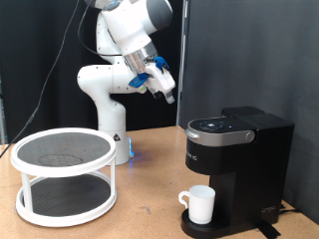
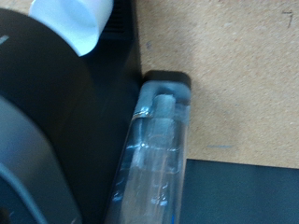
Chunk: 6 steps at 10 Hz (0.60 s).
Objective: Make a cup of coffee with the keurig machine
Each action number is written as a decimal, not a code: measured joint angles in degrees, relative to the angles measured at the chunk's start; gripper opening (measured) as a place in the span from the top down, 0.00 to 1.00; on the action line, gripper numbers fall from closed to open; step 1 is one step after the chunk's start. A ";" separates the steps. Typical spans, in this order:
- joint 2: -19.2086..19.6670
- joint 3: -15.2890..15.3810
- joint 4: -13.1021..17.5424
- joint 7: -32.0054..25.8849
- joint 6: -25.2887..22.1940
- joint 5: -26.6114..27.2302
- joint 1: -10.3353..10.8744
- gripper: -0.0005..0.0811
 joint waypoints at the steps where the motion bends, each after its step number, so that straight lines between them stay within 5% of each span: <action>1: 0.02 0.90 1.27 1.04 0.74 0.18 0.04 0.09; 6: 2.39 9.72 9.60 11.88 3.95 -10.15 -0.63 0.09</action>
